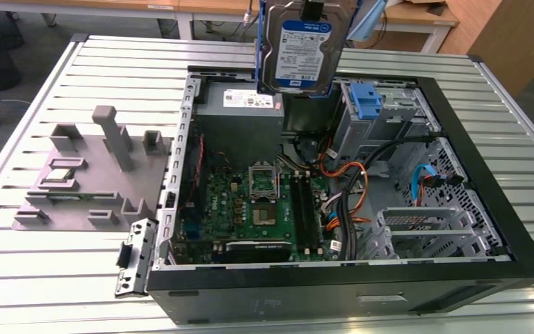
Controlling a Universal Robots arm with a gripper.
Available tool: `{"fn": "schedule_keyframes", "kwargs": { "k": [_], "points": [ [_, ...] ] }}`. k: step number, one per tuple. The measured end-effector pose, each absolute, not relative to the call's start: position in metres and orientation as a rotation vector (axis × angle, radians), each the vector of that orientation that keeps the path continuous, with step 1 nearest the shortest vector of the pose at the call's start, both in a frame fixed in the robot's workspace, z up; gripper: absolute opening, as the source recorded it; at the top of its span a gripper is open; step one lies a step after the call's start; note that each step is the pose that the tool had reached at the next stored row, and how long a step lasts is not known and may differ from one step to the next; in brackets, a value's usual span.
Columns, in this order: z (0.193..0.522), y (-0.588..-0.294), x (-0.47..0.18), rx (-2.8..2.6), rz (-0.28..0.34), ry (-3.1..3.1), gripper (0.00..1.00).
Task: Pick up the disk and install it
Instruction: 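Pick up the disk, then insert the disk into the insertion slot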
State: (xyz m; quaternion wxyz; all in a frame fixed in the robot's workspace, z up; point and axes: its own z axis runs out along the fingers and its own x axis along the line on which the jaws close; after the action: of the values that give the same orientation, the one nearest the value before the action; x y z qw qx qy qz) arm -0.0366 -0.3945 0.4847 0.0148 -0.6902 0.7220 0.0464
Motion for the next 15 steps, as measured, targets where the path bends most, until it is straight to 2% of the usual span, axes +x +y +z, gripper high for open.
{"fn": "schedule_keyframes", "kwargs": {
  "k": [15],
  "points": [
    [0.4847, -0.3977, -0.0366, -2.148, 0.144, 2.247, 0.35]
  ]
}}
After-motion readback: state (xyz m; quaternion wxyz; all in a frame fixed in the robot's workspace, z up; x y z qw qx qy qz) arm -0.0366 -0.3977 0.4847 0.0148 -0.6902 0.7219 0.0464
